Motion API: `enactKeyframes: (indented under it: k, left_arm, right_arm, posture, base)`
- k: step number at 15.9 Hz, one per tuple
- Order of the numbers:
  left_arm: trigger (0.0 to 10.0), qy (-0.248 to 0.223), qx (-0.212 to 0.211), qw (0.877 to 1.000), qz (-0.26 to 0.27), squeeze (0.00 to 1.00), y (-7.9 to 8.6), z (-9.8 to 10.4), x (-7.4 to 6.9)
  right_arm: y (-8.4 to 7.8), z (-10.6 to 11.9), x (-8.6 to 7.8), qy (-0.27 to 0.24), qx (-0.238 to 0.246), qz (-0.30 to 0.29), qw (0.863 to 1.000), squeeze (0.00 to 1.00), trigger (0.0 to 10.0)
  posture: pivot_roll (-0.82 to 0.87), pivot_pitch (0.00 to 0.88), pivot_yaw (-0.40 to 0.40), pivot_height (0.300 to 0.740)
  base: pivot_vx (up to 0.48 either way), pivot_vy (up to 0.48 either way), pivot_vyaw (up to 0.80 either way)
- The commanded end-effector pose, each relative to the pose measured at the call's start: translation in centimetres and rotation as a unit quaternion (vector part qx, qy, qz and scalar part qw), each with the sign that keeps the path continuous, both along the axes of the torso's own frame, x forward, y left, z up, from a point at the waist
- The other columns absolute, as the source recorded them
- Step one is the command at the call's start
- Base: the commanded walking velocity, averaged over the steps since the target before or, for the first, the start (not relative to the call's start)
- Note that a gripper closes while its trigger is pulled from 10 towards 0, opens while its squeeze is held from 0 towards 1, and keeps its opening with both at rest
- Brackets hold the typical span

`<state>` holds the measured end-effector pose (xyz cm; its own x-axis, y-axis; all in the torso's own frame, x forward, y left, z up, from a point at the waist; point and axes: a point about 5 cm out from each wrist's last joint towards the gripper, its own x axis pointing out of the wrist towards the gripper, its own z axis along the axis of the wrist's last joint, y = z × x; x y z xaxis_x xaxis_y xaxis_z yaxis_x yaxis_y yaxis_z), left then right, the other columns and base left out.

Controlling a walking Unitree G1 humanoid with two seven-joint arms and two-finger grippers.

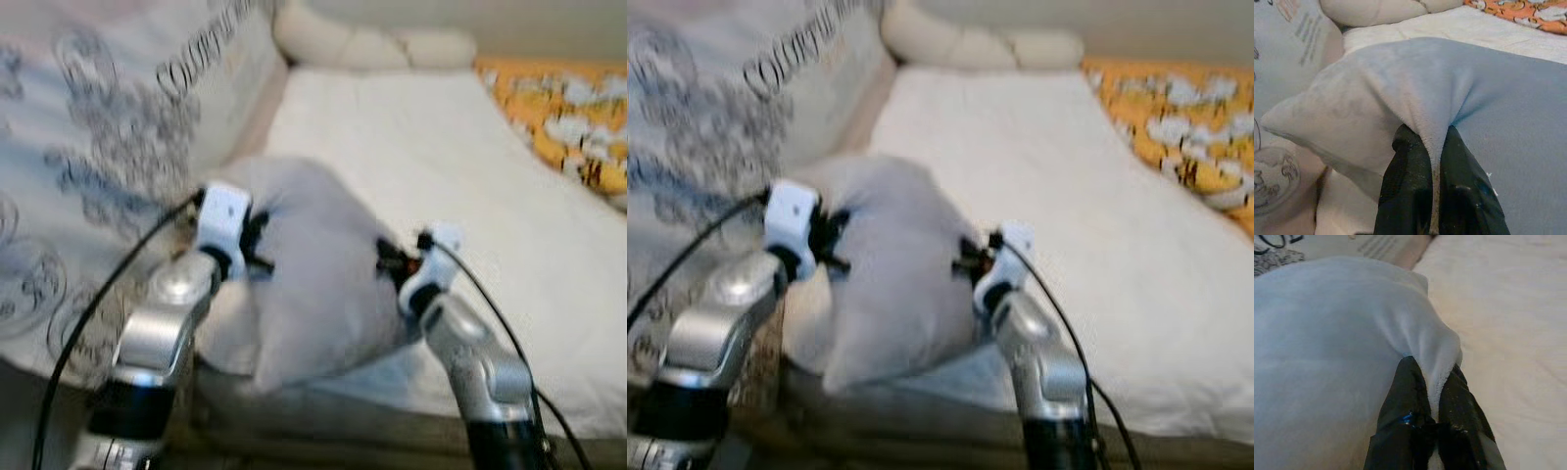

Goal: Clean up the room

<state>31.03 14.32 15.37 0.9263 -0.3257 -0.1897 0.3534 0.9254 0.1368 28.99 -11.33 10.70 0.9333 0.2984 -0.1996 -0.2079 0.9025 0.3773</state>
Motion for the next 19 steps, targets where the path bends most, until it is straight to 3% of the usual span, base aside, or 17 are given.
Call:
enactKeyframes:
  k: [1, 8, 9, 10, 11, 16, 19]
  left_arm:
    - [10.0, -0.031, 0.008, 0.999, 0.022, 0.0, 1.2, 1.4, 0.5]
    - [10.0, -0.041, 0.019, 0.999, -0.004, 0.0, 0.8, 1.7, 1.3]
    - [10.0, -0.042, 0.034, 0.998, -0.014, 0.0, 0.6, 1.7, 1.5]
    - [10.0, -0.045, 0.042, 0.998, -0.022, 0.0, 0.5, 1.7, 1.8]
    - [10.0, -0.05, 0.045, 0.997, -0.034, 0.0, 0.4, 1.7, 2.1]
    - [10.0, -0.077, 0.13, 0.981, -0.124, 0.0, -1.3, 2.2, 5.2]
    - [10.0, -0.091, 0.164, 0.971, -0.146, 0.0, -2.1, 2.8, 6.9]
  right_arm:
    - [0.7, 0.5, 0.2, -0.013, 0.005, 0.008, 1.0, 0.0, 10.0]
    - [0.5, 0.5, 0.1, -0.016, 0.007, -0.004, 1.0, 0.0, 10.0]
    - [0.4, 0.6, 0.0, -0.02, 0.013, -0.006, 1.0, 0.22, 10.0]
    - [0.4, 0.6, 0.0, -0.021, 0.016, -0.008, 1.0, 0.73, 10.0]
    - [0.3, 0.6, 0.1, -0.021, 0.017, -0.014, 1.0, 1.0, 10.0]
    - [-1.1, 0.2, -0.1, -0.019, 0.012, -0.053, 0.998, 1.0, 10.0]
    - [-1.7, 0.3, -0.4, -0.024, 0.012, -0.063, 0.998, 1.0, 10.0]
  posture:
    - [-0.01, 0.0, 0.008, 0.74]
    - [-0.02, 0.0, 0.033, 0.74]
    - [-0.02, 0.0, 0.035, 0.74]
    - [-0.02, 0.0, 0.036, 0.74]
    - [-0.03, 0.0, 0.038, 0.74]
    - [-0.06, 0.0, 0.057, 0.74]
    - [-0.08, 0.0, 0.072, 0.74]
  base:
    - [0.341, 0.0, 0.0]
    - [0.226, 0.0, 0.0]
    - [0.0, 0.0, 0.0]
    - [0.0, 0.0, 0.0]
    - [0.0, 0.0, 0.0]
    - [0.0, 0.0, 0.0]
    - [0.0, 0.0, 0.0]
